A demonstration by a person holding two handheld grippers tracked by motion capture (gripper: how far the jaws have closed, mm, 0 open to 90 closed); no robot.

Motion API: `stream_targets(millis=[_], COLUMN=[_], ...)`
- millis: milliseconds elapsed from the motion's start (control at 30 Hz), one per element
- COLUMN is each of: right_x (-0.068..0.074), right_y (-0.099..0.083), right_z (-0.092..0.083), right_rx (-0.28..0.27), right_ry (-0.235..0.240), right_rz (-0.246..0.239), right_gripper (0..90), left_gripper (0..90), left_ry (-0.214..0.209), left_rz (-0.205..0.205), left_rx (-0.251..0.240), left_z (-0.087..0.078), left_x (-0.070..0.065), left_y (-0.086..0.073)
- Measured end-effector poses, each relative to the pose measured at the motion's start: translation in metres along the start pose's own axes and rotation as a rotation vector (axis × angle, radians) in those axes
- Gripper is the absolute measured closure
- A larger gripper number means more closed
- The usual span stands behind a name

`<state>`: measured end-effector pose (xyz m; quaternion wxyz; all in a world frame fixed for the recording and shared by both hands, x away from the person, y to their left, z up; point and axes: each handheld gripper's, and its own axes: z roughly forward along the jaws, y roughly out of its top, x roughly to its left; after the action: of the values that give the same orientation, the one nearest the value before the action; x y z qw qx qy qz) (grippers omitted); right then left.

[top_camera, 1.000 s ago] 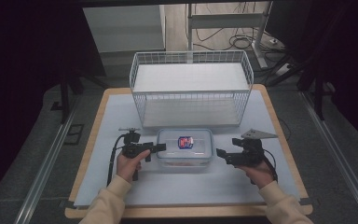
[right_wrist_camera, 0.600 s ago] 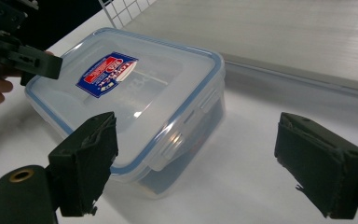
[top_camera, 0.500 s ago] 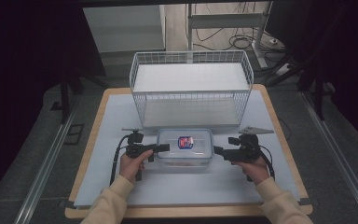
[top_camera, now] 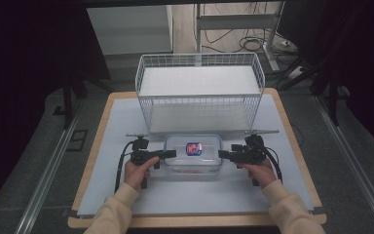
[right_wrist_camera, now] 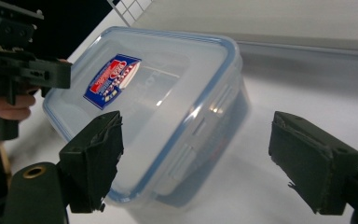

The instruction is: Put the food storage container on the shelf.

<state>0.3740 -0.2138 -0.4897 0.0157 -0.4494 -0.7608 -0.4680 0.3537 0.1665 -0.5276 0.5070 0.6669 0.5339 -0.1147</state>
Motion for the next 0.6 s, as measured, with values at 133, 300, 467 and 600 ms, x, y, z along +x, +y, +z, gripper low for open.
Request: stream_targets(millis=[133, 300, 467, 600], right_x=[-0.002, -0.003, -0.009, -0.012], right_y=[0.001, 0.001, 0.001, 0.001], right_z=[0.01, 0.022, 0.025, 0.028], right_rx=[0.025, 0.066, 0.073, 0.081], right_ry=[0.024, 0.05, 0.096, 0.151], right_rz=[0.033, 0.061, 0.099, 0.132], right_gripper=[17.9, 18.5, 21.8, 26.1], left_gripper=[28.9, 29.1, 29.1, 29.0], left_ry=[-0.001, -0.003, -0.002, 0.0], left_rz=[-0.001, -0.003, -0.004, -0.001], left_rx=[-0.001, -0.002, -0.007, -0.006], left_z=[0.0, 0.0, 0.0, 0.0], left_x=[0.0, 0.001, 0.0, 0.0], left_y=[0.0, 0.0, -0.001, -0.001])
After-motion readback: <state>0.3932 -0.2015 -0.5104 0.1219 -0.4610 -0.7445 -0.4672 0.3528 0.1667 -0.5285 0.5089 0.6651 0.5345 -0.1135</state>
